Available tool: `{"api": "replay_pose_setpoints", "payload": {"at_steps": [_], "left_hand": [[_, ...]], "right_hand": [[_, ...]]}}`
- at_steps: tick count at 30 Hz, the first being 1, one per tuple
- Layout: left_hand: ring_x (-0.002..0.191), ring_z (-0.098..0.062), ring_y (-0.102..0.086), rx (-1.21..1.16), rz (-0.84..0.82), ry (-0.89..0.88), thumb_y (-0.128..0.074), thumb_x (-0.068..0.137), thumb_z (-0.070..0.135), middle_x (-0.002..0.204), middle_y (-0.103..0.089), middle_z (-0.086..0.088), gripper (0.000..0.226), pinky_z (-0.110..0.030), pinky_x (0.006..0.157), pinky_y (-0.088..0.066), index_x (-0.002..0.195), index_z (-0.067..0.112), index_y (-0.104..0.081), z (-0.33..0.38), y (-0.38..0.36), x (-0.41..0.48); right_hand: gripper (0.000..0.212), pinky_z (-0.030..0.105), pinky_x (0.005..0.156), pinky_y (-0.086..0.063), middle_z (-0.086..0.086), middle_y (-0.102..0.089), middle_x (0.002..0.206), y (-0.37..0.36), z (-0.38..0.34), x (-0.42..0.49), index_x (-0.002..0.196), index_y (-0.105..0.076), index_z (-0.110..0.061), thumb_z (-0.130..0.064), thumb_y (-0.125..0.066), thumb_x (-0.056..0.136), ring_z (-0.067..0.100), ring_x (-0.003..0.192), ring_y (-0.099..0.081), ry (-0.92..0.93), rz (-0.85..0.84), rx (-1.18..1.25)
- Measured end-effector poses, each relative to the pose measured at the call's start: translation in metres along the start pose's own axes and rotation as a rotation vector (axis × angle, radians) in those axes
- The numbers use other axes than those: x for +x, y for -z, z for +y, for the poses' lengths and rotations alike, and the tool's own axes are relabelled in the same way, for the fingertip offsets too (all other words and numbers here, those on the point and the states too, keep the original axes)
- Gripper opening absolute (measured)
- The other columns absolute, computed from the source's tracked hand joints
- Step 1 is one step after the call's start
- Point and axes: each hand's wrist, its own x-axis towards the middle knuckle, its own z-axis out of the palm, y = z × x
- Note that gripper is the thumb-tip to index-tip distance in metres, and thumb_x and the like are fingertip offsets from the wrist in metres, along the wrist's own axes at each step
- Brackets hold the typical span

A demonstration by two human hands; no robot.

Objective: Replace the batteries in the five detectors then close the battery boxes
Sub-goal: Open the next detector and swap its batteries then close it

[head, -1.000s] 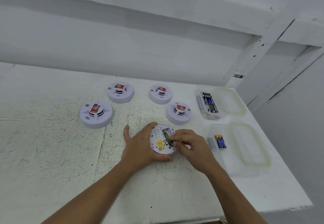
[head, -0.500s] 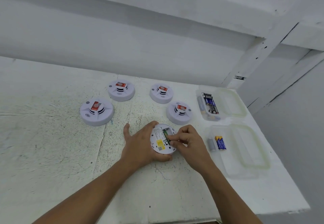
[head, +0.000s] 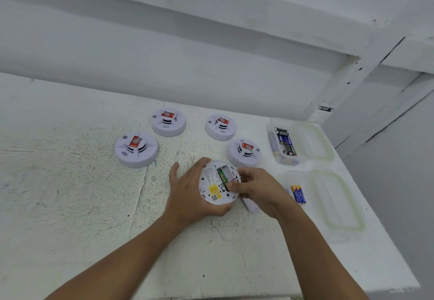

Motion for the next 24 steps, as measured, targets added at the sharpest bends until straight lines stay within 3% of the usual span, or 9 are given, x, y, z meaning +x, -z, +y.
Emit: {"api": "replay_pose_setpoints", "payload": {"at_steps": [4,9,14,21,24], "left_hand": [[0.106,-0.004,-0.054,0.036,0.05,-0.039,-0.061,0.052,0.079,0.118,-0.06,0.006,0.098,-0.05,0.11,-0.021,0.122,0.01,-0.055,-0.004,0.0,-0.002],[0.107,-0.009,-0.054,0.021,0.115,-0.079,-0.063,0.053,0.076,0.119,-0.061,-0.001,0.1,-0.052,0.11,-0.02,0.126,0.009,-0.044,-0.002,0.004,-0.004],[0.108,-0.016,-0.058,0.031,0.078,-0.099,-0.062,0.054,0.076,0.121,-0.06,-0.004,0.103,-0.055,0.112,-0.016,0.129,0.01,-0.038,-0.003,0.003,-0.006],[0.099,-0.008,-0.059,0.054,0.013,0.008,-0.066,0.051,0.077,0.11,-0.06,0.01,0.098,-0.06,0.11,-0.021,0.124,0.015,-0.044,-0.006,-0.001,-0.002],[0.097,-0.009,-0.062,0.097,-0.011,0.048,-0.06,0.049,0.079,0.107,-0.064,0.01,0.101,-0.061,0.111,-0.017,0.125,0.013,-0.047,-0.007,-0.003,-0.001]], "right_hand": [[0.034,0.046,0.084,-0.056,0.022,-0.069,0.107,0.0,-0.006,0.0,0.115,-0.06,-0.003,-0.004,-0.069,0.083,0.035,0.098,-0.068,-0.053,-0.088,-0.068],[0.036,0.045,0.078,-0.058,0.015,-0.07,0.097,-0.004,-0.011,-0.004,0.115,-0.059,-0.001,-0.001,-0.07,0.081,0.031,0.09,-0.07,-0.005,-0.086,-0.096],[0.031,0.044,0.072,-0.059,0.008,-0.069,0.088,-0.008,-0.012,-0.004,0.111,-0.058,0.0,0.003,-0.067,0.082,0.028,0.084,-0.07,0.014,-0.039,-0.201],[0.026,0.046,0.076,-0.059,0.008,-0.073,0.096,-0.008,-0.005,0.003,0.113,-0.063,-0.007,-0.009,-0.066,0.087,0.025,0.086,-0.071,0.054,0.01,-0.352],[0.025,0.038,0.072,-0.061,0.005,-0.074,0.094,-0.008,-0.002,0.005,0.111,-0.067,-0.011,-0.017,-0.067,0.087,0.02,0.079,-0.072,0.061,0.075,-0.479]]}}
